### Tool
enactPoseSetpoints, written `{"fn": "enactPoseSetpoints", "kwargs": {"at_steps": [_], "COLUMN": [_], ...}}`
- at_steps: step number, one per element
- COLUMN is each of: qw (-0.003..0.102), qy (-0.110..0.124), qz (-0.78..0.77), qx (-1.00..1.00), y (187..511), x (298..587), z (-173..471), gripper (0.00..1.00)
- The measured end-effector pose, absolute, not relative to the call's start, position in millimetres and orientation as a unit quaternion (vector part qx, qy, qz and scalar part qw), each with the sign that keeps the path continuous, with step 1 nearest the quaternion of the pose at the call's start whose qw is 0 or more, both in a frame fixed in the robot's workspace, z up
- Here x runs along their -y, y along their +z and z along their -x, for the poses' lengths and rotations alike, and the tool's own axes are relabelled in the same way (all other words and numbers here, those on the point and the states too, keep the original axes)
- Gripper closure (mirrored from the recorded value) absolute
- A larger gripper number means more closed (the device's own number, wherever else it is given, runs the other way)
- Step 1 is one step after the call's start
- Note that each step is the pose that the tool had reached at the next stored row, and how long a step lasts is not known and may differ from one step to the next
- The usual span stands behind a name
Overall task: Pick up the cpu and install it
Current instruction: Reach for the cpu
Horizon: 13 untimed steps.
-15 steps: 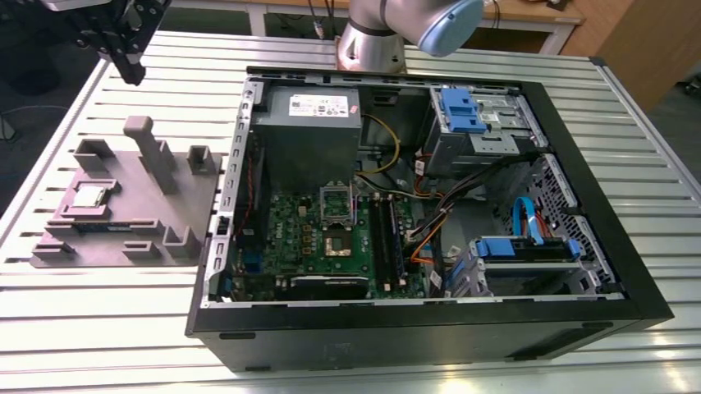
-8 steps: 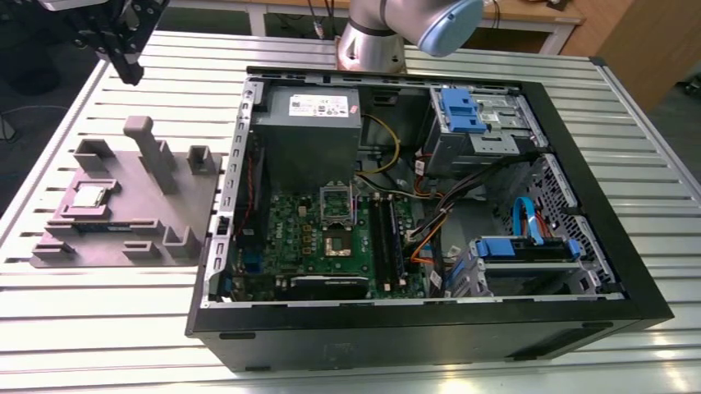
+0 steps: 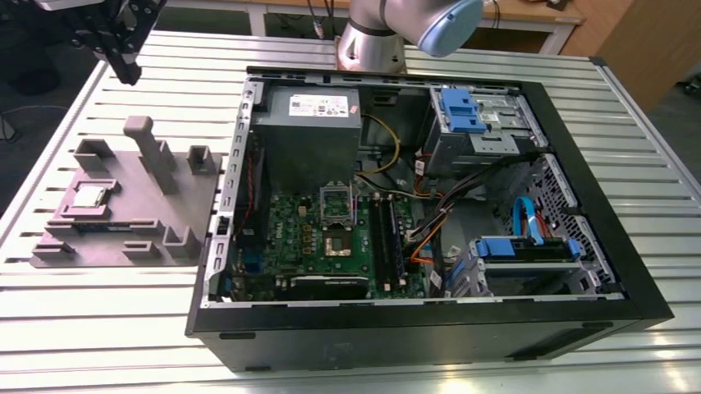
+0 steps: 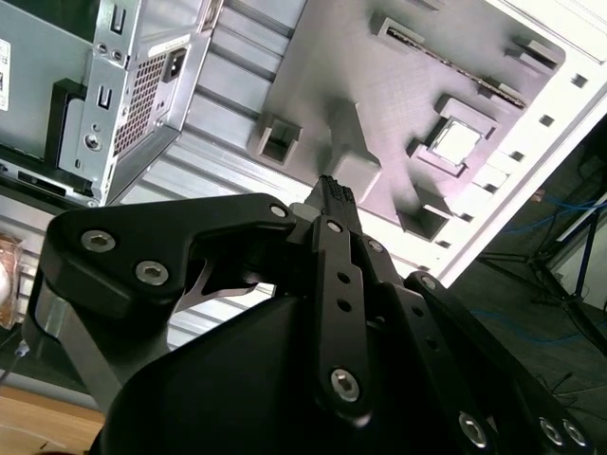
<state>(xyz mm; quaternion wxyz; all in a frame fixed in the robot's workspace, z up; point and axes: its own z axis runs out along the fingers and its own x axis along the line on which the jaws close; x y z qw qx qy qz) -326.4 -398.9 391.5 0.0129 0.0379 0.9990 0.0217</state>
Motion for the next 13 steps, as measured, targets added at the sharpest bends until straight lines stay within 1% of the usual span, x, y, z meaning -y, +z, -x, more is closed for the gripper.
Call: {"fn": "enactPoseSetpoints", "kwargs": {"at_steps": [13], "qw": [0.013], "qy": [0.022], "qz": [-0.038], "qx": [-0.999], "y": [391.5], "x": [399.0], "z": [330.0], "gripper": [0.9]}}
